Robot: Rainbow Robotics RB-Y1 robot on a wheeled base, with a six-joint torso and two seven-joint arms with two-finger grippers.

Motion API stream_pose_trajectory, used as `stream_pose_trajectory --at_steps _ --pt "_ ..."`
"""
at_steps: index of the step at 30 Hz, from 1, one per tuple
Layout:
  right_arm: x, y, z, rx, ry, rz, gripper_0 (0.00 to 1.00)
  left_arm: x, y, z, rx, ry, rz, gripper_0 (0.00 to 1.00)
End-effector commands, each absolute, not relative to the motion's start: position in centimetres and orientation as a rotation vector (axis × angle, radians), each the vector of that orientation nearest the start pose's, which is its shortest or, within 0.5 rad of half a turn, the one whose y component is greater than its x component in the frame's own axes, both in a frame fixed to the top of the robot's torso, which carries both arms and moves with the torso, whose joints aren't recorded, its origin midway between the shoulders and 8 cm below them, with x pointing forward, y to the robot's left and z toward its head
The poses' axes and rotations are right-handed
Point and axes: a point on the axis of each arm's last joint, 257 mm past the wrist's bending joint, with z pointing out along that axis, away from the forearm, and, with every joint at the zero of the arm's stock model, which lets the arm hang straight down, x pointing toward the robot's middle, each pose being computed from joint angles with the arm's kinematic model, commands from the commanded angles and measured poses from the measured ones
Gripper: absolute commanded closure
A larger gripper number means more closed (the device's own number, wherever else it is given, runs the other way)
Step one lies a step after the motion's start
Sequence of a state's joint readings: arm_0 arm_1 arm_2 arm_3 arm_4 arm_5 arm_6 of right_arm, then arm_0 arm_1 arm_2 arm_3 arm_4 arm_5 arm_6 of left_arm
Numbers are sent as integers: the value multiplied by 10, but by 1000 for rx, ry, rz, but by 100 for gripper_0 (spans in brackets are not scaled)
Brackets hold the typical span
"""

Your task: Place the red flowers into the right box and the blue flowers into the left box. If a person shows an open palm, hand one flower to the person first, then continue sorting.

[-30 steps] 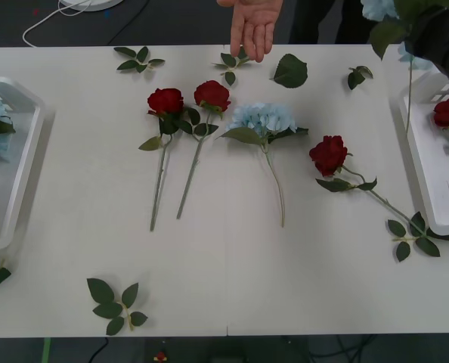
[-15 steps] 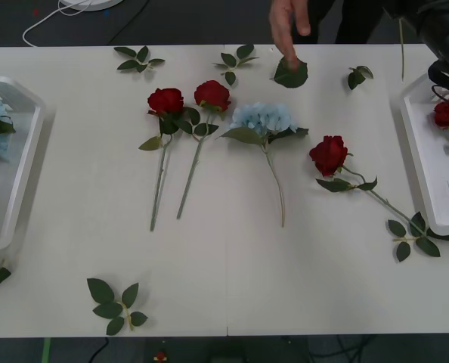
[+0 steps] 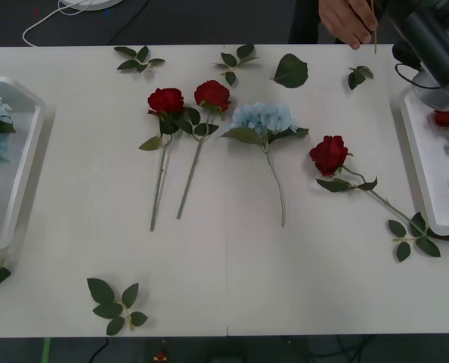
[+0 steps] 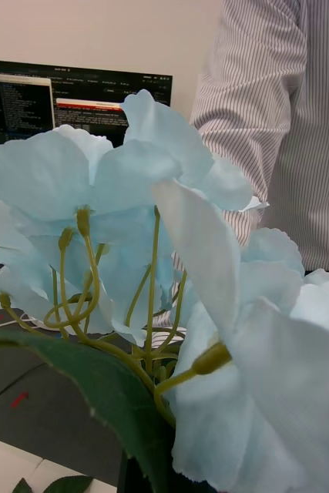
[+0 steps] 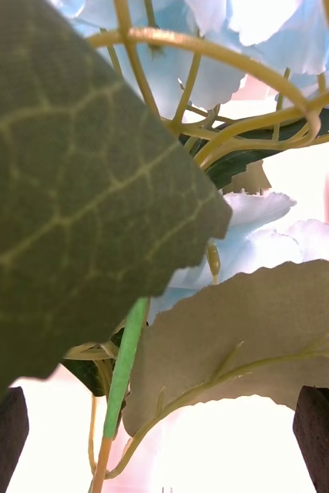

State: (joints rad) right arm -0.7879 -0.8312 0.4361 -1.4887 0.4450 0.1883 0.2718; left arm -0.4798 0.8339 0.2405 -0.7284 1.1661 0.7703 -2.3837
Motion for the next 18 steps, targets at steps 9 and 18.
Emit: stream_pose_trajectory --at_steps 9,18 --pt "655 -190 149 -332 1167 133 100 543 586 -253 -22 2226 84 0" --pt "656 -191 148 -312 1177 154 4 543 586 -253 -22 2226 84 0"
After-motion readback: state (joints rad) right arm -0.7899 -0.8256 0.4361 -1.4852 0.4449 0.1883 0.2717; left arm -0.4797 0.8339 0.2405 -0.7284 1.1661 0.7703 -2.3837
